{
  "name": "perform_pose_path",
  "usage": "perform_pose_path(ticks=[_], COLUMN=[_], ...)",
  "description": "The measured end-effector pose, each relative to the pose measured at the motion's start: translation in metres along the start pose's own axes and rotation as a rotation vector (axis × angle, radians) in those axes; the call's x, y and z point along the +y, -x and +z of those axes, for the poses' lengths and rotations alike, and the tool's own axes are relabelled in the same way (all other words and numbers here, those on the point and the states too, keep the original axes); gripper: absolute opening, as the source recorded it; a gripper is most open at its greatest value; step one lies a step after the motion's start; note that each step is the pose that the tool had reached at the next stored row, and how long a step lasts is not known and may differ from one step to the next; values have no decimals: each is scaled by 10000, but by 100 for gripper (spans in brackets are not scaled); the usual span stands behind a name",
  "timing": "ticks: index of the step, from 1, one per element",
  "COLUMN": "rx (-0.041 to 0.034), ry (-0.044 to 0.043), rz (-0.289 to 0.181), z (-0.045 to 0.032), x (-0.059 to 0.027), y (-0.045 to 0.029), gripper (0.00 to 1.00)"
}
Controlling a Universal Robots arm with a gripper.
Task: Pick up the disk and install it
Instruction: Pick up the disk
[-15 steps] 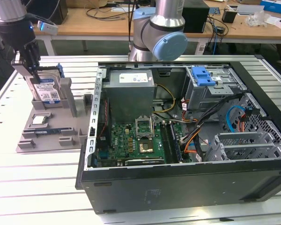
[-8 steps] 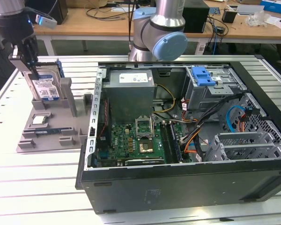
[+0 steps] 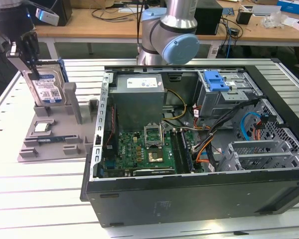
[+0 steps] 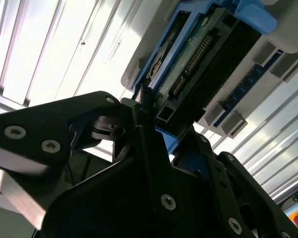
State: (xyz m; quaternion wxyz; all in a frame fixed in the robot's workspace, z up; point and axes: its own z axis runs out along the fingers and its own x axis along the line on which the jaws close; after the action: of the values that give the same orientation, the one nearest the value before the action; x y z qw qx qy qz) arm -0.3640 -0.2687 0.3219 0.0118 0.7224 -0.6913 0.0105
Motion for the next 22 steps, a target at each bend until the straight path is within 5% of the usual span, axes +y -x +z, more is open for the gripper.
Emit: perform_pose_path(ticks=[18,22], rx=[0,0], ry=[0,0], rz=[0,0], z=[-356,-502], x=[1,1], y=[-1,-2], gripper=[37,37])
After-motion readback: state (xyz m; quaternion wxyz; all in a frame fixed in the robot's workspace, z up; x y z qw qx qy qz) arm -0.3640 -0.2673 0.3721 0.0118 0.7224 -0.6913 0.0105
